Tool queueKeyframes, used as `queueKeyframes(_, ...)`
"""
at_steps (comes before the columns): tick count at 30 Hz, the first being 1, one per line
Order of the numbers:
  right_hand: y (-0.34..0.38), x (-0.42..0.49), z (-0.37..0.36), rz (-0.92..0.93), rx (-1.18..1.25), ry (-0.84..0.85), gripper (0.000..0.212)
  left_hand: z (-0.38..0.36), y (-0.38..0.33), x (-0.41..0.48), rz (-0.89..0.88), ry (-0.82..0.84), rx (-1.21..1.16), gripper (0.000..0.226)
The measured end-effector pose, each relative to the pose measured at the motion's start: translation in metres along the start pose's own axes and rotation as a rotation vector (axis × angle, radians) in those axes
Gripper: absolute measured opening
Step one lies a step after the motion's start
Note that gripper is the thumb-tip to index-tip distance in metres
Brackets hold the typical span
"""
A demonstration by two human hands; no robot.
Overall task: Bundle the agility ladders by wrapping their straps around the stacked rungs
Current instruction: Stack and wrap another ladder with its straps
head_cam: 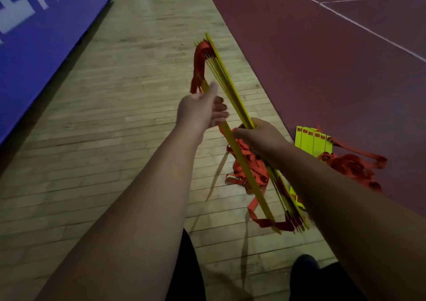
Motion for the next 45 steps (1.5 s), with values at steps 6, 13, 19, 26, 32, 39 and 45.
queueKeyframes(6,-0.014,0.002,0.007,-0.079,-0.014,0.073,0.018,0.050,0.001,0.040,-0.142,-0.200,0.290,0.048)
queueKeyframes(13,-0.031,-0.008,0.003,-0.178,-0.042,0.296,0.024,0.032,0.005,0.044,-0.159,0.047,0.182,0.026)
queueKeyframes(19,-0.041,-0.011,0.004,-0.234,-0.084,0.319,0.013,0.037,0.004,0.038,-0.099,-0.017,0.047,0.025)
queueKeyframes(26,-0.041,-0.001,0.008,-0.181,-0.156,0.217,0.022,0.052,-0.040,0.015,-0.395,-0.180,0.276,0.019)
queueKeyframes(32,-0.046,0.006,0.011,-0.139,-0.255,0.183,0.027,0.042,-0.060,0.019,-0.283,-0.001,-0.198,0.013)
queueKeyframes(39,-0.050,-0.004,0.006,-0.120,-0.428,0.297,0.026,0.035,-0.052,0.013,-0.401,0.089,0.233,0.049)
queueKeyframes(45,-0.048,-0.010,0.000,-0.116,-0.411,0.345,0.024,0.067,-0.046,0.029,-0.385,-0.267,0.230,0.041)
Point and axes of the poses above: each hand's wrist, its own x-axis towards the middle knuckle, its own z-axis out of the back of the hand, y = z × x, the point moved 10 cm from there along x, towards the middle knuckle, and after that the axes turned 15 degrees about -y, right-handed, at the moved point
